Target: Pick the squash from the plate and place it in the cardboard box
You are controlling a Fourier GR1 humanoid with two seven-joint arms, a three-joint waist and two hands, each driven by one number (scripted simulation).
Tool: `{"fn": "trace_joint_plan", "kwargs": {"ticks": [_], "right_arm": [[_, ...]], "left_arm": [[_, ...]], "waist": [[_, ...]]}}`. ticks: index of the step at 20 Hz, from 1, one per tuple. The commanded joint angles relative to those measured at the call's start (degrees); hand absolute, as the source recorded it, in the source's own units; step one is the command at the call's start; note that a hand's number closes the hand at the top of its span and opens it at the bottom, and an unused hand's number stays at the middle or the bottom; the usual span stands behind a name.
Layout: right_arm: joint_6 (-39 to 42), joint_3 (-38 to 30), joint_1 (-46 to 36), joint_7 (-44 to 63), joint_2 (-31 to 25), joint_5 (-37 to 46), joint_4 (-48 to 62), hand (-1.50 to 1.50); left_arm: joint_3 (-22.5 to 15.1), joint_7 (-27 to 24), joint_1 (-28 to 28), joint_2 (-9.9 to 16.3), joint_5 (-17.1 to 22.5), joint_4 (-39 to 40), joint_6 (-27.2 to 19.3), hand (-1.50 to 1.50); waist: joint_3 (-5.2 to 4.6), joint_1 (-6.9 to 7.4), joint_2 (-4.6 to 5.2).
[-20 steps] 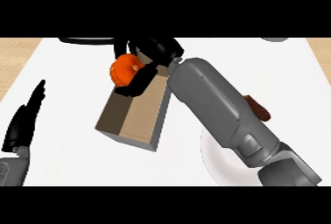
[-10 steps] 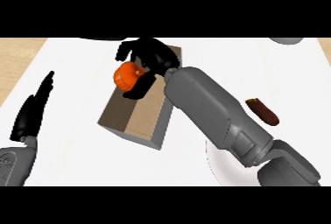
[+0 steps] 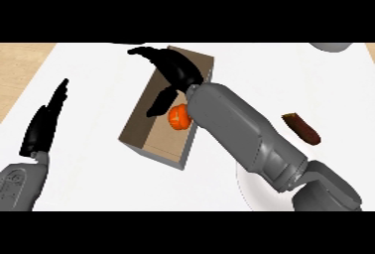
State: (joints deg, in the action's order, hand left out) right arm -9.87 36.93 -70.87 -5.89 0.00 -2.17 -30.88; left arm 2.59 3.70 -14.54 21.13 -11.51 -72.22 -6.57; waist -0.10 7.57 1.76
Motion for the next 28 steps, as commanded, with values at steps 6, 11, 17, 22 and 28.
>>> {"fn": "trace_joint_plan", "kwargs": {"ticks": [6,11,17,22,28], "right_arm": [[-6.1,-6.9,-0.2,-8.5,0.0,-11.9,-1.0,-1.5],[-1.9,-13.6,-4.3,-13.5,0.0,-16.0,6.0,-1.5],[8.9,-18.3,-3.4,-19.4,-8.2,-17.0,13.9,-1.5],[12.4,-19.9,-2.7,-24.1,-12.8,-16.0,19.7,-1.5],[21.8,-19.9,-1.5,-29.5,-21.6,-14.4,22.6,-1.5]], "left_arm": [[0.7,0.8,0.5,-0.2,-0.9,0.5,-1.4,0.0],[1.7,1.0,2.3,0.7,-0.9,-1.4,-1.6,0.0],[4.0,-1.0,5.3,2.5,0.9,-1.6,0.4,0.0],[3.6,-1.0,5.8,1.3,0.5,-3.2,-0.3,0.0],[3.3,-2.1,5.6,0.8,-0.2,-2.6,-0.7,0.0]], "waist": [[0.09,-2.67,-0.58],[0.11,-3.48,-0.64],[0.12,-4.56,-0.78],[0.14,-4.13,-0.5],[0.16,-3.94,-0.16]]}}
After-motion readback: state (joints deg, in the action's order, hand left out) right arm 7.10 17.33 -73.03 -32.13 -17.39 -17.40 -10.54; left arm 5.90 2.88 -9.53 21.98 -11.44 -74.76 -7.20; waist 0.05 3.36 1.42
